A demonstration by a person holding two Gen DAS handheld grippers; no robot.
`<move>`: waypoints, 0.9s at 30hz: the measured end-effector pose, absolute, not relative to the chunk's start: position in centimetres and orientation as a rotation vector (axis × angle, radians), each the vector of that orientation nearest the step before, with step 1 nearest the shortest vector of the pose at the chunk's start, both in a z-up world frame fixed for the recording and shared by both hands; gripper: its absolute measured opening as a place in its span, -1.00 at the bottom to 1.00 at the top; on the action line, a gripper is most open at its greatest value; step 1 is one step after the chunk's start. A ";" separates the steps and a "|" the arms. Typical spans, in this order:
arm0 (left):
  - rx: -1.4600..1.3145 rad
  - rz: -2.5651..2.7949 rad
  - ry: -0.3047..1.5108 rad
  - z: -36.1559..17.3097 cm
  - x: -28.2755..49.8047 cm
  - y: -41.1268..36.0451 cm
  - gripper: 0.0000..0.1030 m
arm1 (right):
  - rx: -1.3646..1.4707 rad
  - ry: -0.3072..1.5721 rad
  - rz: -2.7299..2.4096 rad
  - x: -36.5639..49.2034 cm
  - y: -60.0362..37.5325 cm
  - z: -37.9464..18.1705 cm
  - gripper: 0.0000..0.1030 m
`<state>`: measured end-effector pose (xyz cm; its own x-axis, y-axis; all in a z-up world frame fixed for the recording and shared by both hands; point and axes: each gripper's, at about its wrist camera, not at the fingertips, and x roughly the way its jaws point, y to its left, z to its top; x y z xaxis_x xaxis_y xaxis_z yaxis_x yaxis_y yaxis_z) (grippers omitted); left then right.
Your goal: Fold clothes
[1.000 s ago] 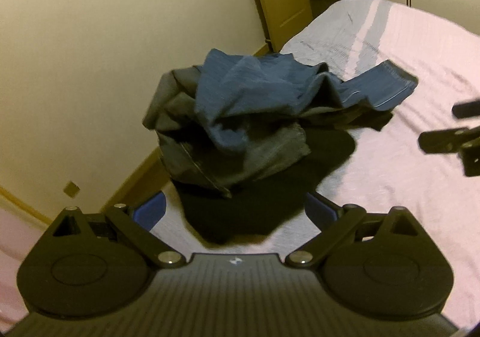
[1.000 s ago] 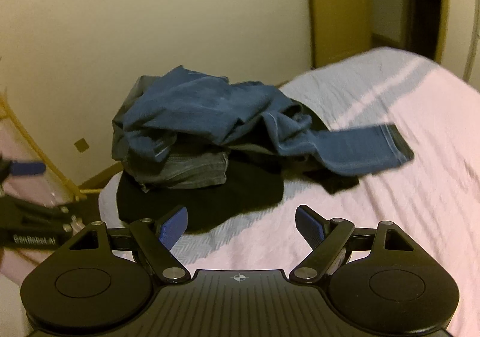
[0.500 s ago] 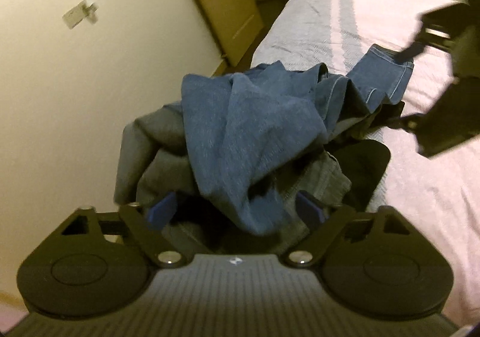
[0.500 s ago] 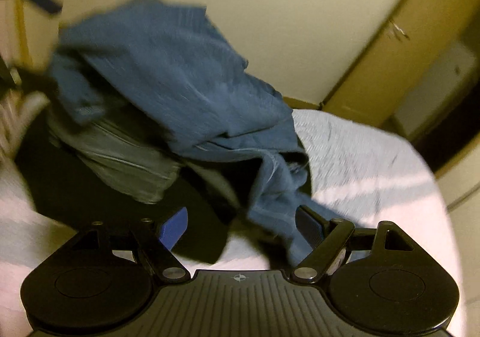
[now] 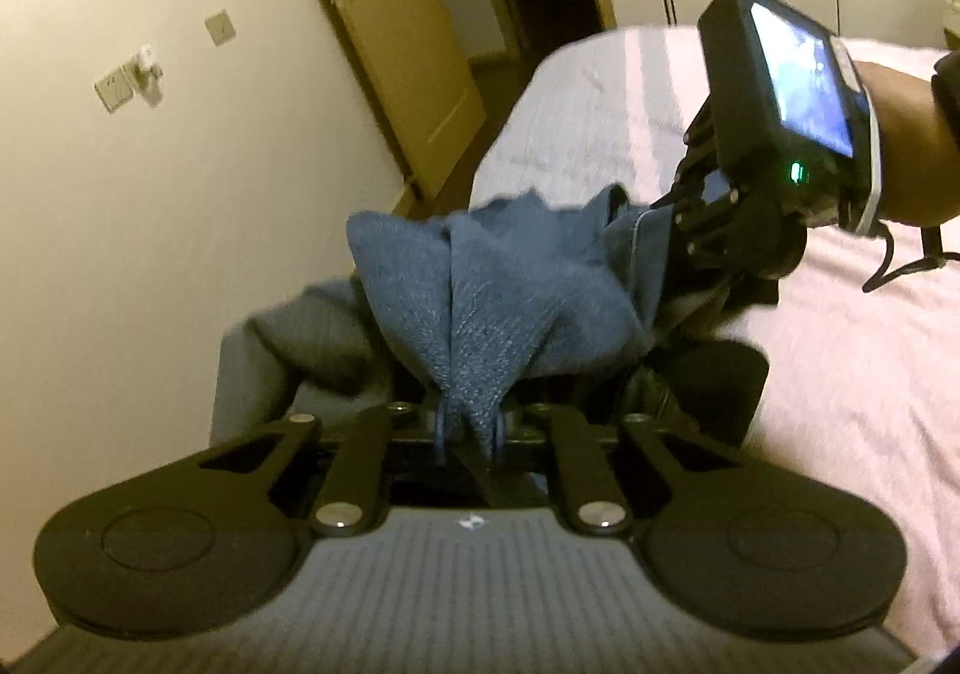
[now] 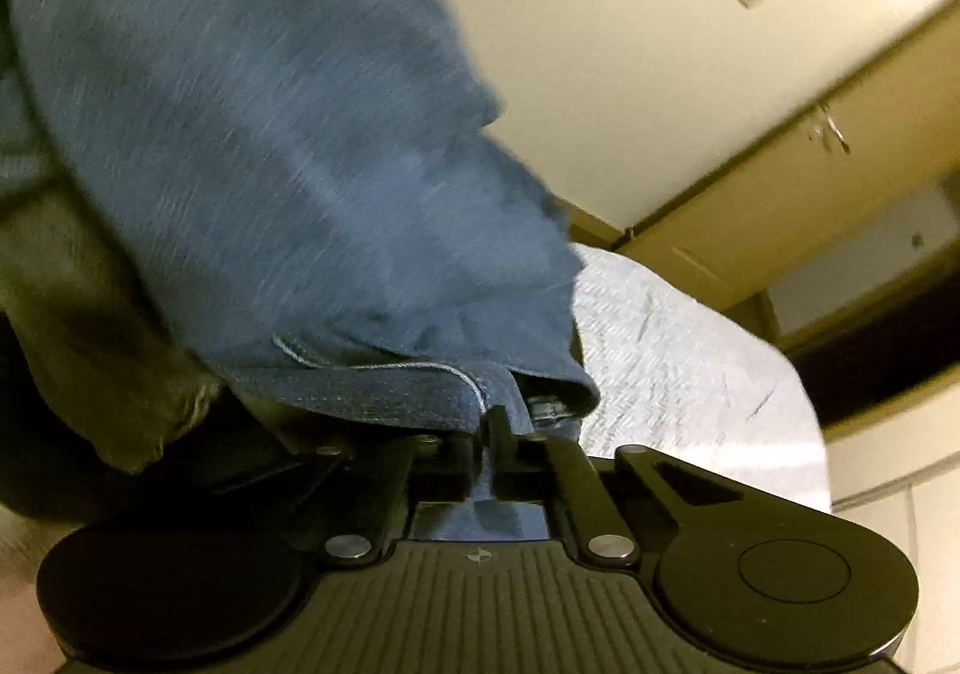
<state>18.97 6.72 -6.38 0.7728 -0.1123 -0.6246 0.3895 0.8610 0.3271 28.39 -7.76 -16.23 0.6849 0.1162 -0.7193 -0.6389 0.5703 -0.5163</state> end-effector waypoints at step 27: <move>0.612 -1.113 0.764 -9.2 -13.8 -27.4 -0.63 | -0.320 1.057 -0.103 -12.4 -51.0 -13.0 -0.73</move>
<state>-13.84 -27.41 -9.20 0.2433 -0.5540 -0.7962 0.9420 0.3305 0.0580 -12.38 -50.99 -12.98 0.4913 -0.2358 -0.8384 -0.0696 0.9489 -0.3077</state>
